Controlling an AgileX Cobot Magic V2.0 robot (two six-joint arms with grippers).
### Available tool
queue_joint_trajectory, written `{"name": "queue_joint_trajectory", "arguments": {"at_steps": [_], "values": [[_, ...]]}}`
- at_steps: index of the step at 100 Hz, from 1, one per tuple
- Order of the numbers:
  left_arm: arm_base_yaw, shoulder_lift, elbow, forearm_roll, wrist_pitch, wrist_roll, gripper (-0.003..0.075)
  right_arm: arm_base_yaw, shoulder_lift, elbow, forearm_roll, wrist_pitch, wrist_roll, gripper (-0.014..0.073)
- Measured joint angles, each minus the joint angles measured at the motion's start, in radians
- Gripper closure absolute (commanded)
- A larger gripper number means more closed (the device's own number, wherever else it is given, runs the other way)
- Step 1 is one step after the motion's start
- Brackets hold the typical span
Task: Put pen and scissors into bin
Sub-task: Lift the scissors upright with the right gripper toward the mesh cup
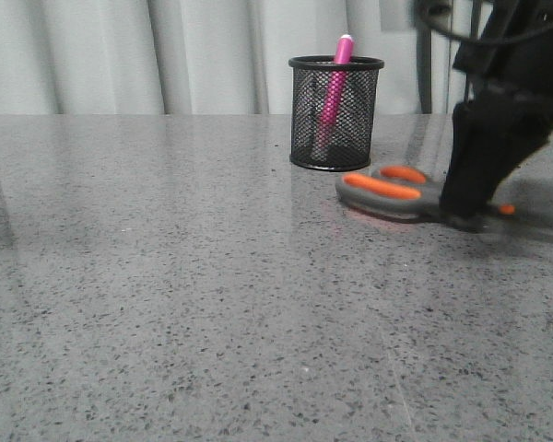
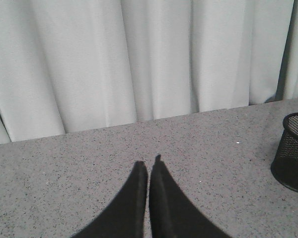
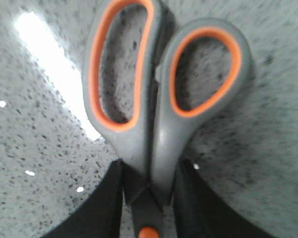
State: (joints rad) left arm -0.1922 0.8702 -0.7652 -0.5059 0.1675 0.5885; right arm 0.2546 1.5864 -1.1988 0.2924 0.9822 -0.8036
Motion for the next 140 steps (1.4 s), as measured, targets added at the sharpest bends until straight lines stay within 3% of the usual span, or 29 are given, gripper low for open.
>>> {"name": "queue_joint_trajectory", "arguments": {"at_steps": [24,49,65,76,108,119,140], "values": [[0.000,0.000,0.000,0.000,0.000,0.000,0.0739,-0.007,-0.195,0.007,0.130,-0.127,0.006,0.0662],[0.000,0.000,0.000,0.000,0.000,0.000,0.0739,0.044,-0.303,0.096,0.493,-0.611,-0.050,0.0664],[0.000,0.000,0.000,0.000,0.000,0.000,0.0739,0.142,-0.288,0.092,0.580,-0.894,-0.068,0.0665],[0.000,0.000,0.000,0.000,0.000,0.000,0.0739,0.169,-0.225,0.074,0.595,-1.034,-0.072,0.0665],[0.000,0.000,0.000,0.000,0.000,0.000,0.0739,0.179,-0.070,0.022,0.599,-1.248,-0.064,0.0670],[0.000,0.000,0.000,0.000,0.000,0.000,0.0739,0.179,-0.038,0.004,0.515,-1.280,0.008,0.0670],[0.000,0.000,0.000,0.000,0.000,0.000,0.0739,0.179,0.010,0.001,0.269,-1.360,0.276,0.0670]]}}
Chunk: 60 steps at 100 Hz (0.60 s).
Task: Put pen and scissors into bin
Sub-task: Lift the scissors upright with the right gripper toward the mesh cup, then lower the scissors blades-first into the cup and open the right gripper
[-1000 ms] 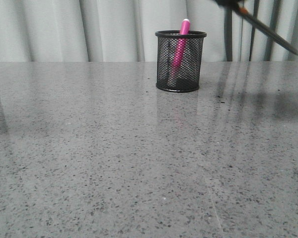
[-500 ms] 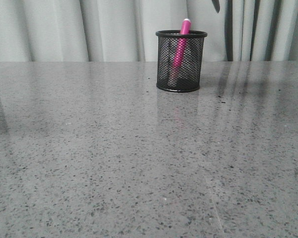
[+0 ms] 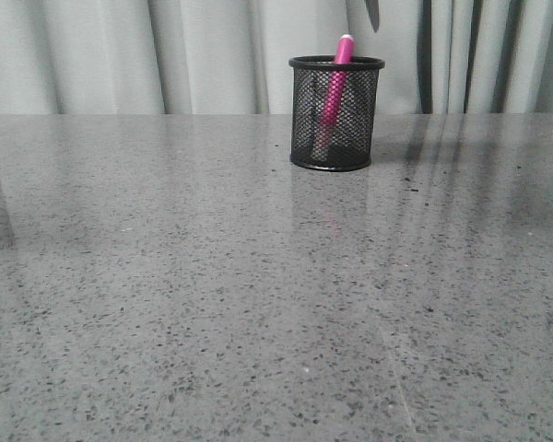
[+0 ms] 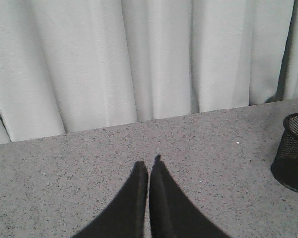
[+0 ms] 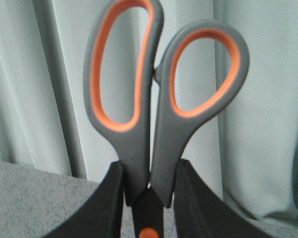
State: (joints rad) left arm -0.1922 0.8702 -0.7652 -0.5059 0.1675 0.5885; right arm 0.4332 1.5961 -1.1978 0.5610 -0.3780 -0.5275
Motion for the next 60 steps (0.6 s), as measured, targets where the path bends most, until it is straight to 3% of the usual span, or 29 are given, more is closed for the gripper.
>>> {"name": "queue_joint_trajectory", "arguments": {"at_steps": [17,60], "values": [[0.000,0.000,0.000,0.000,0.000,0.000,0.0739,0.000,0.054,0.000,-0.100,-0.061,0.151,0.0670],[0.000,0.000,0.000,0.000,0.000,0.000,0.0739,0.000,0.149,0.072,-0.118,-0.181,0.258,0.0670]]}}
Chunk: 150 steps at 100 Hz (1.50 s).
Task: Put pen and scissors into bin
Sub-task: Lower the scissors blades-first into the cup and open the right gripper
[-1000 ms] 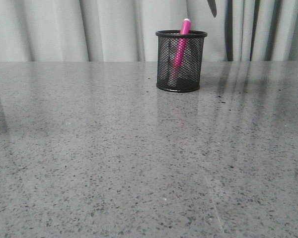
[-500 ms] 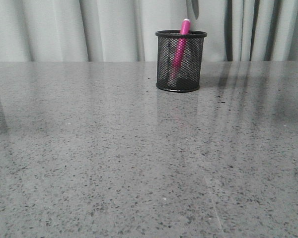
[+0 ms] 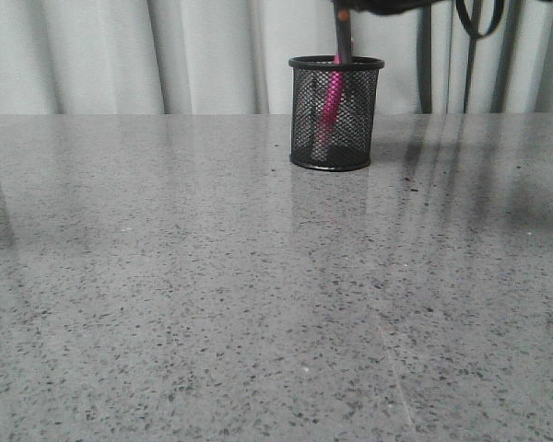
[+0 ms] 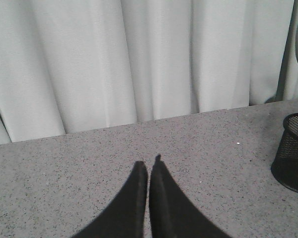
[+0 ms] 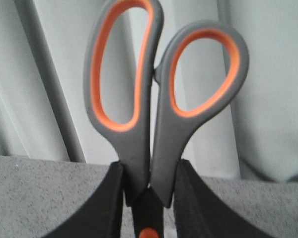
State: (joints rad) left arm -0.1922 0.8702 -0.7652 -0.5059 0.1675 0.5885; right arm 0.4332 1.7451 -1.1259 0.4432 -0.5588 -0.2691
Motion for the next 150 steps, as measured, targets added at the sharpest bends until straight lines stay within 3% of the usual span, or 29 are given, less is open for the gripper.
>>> {"name": "queue_joint_trajectory", "arguments": {"at_steps": [34,78,92,111,150], "values": [[0.000,-0.001,0.000,0.000,0.000,0.000,0.0739,0.002,0.014,0.102,-0.061,-0.074,0.107,0.0670],[0.000,-0.001,0.000,0.000,0.000,0.000,0.0739,0.004,0.014,0.104,-0.078,-0.068,0.115,0.0667],[0.000,-0.001,0.000,0.000,0.000,0.000,0.0739,0.004,0.014,0.104,-0.084,-0.062,0.115,0.0575],[0.000,-0.001,0.000,0.000,0.000,0.000,0.0739,0.004,0.014,0.104,-0.088,-0.061,0.115,0.0365],[0.000,-0.001,0.000,0.000,0.000,0.000,0.0739,0.004,-0.041,0.104,-0.092,-0.096,0.115,0.0348]]}}
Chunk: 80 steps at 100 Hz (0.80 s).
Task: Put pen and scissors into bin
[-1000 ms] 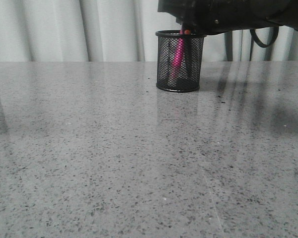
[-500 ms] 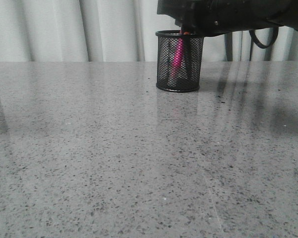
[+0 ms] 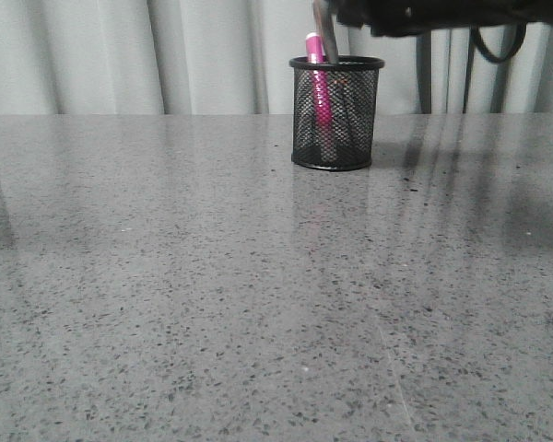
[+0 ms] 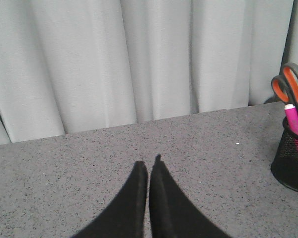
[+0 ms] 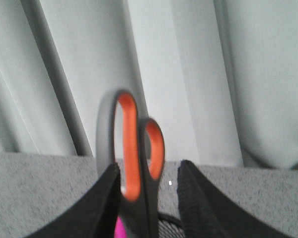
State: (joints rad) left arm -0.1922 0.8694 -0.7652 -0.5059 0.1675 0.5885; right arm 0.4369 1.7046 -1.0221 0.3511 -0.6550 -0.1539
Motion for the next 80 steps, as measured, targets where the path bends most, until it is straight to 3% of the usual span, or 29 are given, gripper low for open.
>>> {"name": "queue_joint_trajectory", "arguments": {"at_steps": [19,38,52,80], "values": [[0.000,0.000,0.000,0.000,0.000,0.000,0.0739,0.000,-0.097,0.000,-0.002,-0.001,-0.025,0.0385],[0.000,0.000,0.000,0.005,0.000,0.000,0.0739,0.000,-0.233,0.000,-0.004,0.038,-0.194,0.0554],[0.000,0.000,0.000,0.023,0.000,0.000,0.0739,-0.006,-0.344,0.017,-0.006,0.135,-0.249,0.0671],[0.000,-0.075,0.090,0.036,-0.117,0.000,0.0739,-0.087,-0.622,0.249,0.004,0.156,-0.261,0.0670]]}}
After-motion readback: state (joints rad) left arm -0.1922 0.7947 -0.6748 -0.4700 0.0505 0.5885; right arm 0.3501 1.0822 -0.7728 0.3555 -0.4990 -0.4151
